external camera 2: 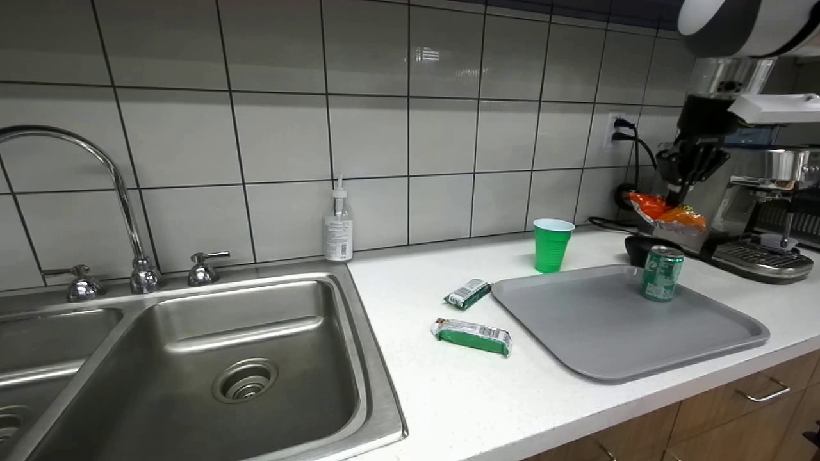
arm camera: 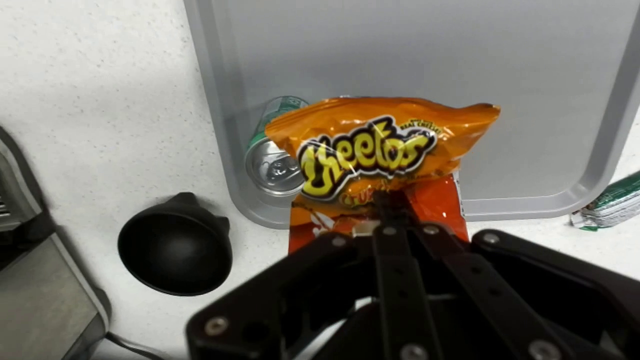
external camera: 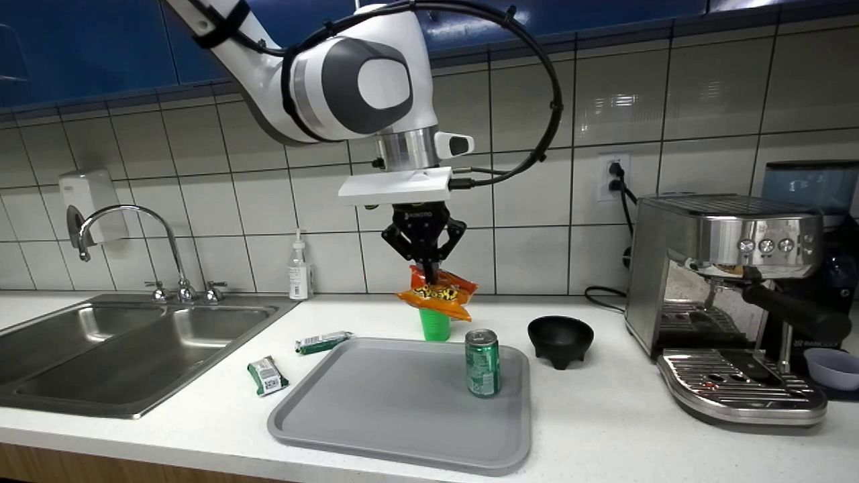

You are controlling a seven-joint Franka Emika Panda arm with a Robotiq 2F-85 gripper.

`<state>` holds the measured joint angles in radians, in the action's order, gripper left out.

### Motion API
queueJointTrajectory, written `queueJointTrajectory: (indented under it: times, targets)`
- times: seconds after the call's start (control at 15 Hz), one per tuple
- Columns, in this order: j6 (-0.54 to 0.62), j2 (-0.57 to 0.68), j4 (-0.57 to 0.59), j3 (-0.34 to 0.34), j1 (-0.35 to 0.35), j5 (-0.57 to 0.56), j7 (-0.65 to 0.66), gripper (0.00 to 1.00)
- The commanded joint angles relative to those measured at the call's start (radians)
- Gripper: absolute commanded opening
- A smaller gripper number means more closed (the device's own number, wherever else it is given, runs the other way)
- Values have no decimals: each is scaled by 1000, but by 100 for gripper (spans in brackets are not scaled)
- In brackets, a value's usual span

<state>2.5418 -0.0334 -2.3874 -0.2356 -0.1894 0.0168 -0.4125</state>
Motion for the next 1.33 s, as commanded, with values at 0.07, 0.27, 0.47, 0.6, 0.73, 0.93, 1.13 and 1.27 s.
queueJointTrajectory:
  times: [0.07,0.27,0.47,0.6,0.73,0.93,1.13,1.27]
  targets:
    - [1,-16,-7,-27,-38,-13,27,0]
    - [0,1,6,-48,-58,-7,29,0]
    - [1,24,21,-68,-78,-3,30,0]
    - [3,44,32,-79,-89,2,29,0]
    - [7,70,50,-86,-100,17,24,0]
    - [17,117,85,-93,-117,24,23,0]
    - [16,179,137,-91,-138,49,20,0]
    - [15,224,177,-88,-153,64,21,0]
